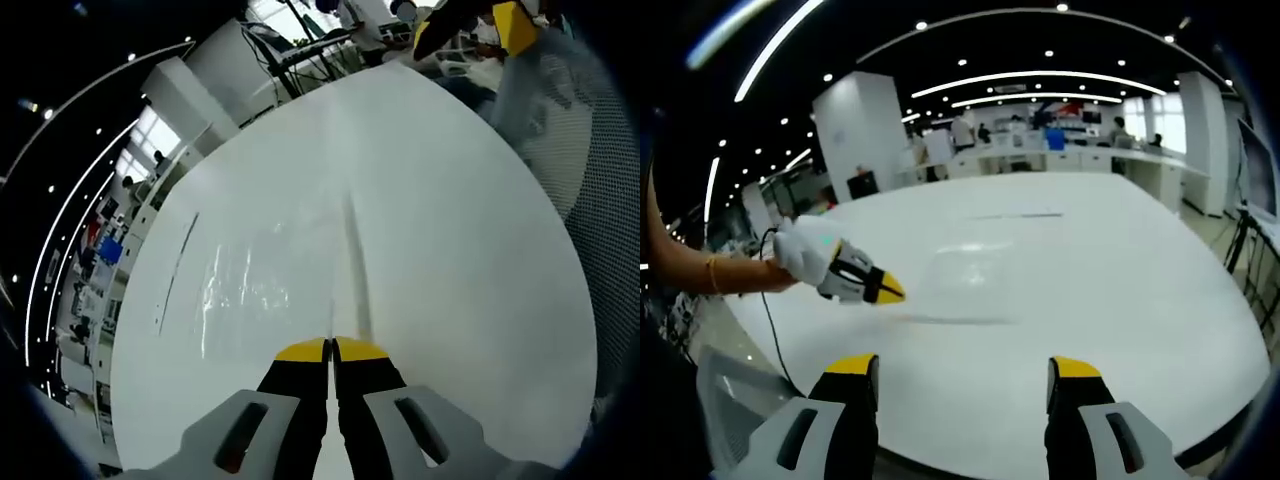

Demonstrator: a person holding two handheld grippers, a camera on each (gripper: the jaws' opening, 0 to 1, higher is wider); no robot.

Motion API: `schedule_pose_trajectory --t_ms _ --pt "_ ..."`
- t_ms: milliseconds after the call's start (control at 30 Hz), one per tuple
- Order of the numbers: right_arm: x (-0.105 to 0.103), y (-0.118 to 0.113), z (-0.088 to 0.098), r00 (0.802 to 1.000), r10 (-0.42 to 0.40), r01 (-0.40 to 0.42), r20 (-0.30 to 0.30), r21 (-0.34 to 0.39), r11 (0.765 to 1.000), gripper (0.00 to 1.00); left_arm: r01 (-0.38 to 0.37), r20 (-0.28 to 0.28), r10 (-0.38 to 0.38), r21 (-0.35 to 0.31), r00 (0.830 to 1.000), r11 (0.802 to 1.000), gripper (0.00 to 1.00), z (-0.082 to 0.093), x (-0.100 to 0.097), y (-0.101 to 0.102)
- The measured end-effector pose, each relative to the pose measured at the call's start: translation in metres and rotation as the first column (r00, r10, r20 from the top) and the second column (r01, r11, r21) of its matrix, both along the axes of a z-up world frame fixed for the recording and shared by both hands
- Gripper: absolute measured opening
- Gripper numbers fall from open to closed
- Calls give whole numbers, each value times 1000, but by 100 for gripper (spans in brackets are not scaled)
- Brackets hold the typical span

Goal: Open the resealable bag by pulling the two sides of the seal apart until the entire bag opening is separated and visibly accessible.

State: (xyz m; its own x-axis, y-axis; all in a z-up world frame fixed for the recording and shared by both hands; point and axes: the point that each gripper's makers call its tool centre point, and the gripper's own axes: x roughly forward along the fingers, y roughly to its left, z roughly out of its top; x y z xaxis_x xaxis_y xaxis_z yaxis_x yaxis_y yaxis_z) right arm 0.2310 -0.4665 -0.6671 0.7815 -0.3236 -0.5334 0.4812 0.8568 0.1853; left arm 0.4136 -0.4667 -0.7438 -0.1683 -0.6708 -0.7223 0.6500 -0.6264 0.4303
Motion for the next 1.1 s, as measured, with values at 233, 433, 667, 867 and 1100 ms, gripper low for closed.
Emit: schedule_pose_trajectory --t_ms 233,433,667,867,1100 --pt "10 11 3 999 46 -46 11 -19 999 66 49 -3 -49 -10 999 999 0 14 -11 13" --pt "25 22 8 994 106 -105 32 -44 994 66 70 27 -69 -32 997 997 0 20 -16 24" --pt "40 31 14 982 186 -183 21 -102 978 65 83 33 -81 -54 996 995 0 31 -24 38" --pt "51 35 15 976 215 -209 35 -119 971 61 105 54 -102 -60 993 993 0 36 -29 53" --pt "59 39 11 962 273 -270 -1 -165 949 59 98 47 -95 -68 994 993 0 47 -34 66"
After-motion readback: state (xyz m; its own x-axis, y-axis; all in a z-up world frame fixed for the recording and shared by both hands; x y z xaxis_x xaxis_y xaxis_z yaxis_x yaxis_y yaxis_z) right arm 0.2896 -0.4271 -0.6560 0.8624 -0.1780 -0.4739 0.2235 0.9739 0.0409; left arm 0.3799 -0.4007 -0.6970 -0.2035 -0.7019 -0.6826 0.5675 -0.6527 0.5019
